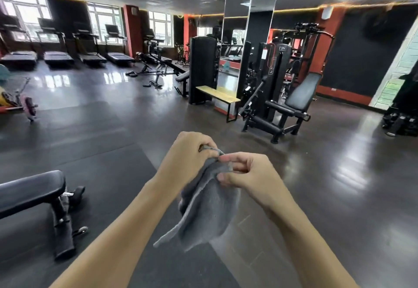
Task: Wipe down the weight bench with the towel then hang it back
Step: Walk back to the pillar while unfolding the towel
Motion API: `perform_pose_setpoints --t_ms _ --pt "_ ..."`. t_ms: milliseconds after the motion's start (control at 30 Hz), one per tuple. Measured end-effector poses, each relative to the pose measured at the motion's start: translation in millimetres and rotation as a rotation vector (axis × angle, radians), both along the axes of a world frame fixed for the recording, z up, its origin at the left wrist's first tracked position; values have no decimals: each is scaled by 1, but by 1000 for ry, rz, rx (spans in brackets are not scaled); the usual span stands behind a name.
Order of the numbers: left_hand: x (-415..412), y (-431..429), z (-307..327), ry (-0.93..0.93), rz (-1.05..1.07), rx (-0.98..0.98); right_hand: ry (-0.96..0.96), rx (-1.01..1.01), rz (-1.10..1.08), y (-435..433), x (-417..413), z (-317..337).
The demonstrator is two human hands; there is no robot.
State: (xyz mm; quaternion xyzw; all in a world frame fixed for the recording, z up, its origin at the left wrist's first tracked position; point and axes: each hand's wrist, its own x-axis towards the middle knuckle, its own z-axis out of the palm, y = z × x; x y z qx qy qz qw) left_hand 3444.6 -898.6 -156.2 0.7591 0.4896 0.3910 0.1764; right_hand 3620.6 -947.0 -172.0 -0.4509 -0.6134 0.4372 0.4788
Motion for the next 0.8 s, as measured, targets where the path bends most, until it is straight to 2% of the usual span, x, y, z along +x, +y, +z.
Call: perform_pose_setpoints --t_ms 67,167,333,433,533,633,800 --pt "-6 38 0 -45 11 -9 -60 -34 94 40 0 0" --pt "-18 98 -3 -167 16 -72 -86 12 80 105 -7 -2" --pt "-37 192 -5 -207 -83 -123 -254 306 -47 225 -26 -8" --pt "-53 243 -6 -260 -6 -91 -179 340 -23 291 -46 -8" --pt "-71 283 -9 -400 44 -69 -54 293 4 345 -69 -9" --pt "-99 330 -18 -515 98 -65 -14 267 46 405 -100 -15" --pt "-149 414 -28 -528 139 -48 46 263 123 502 -161 -28"
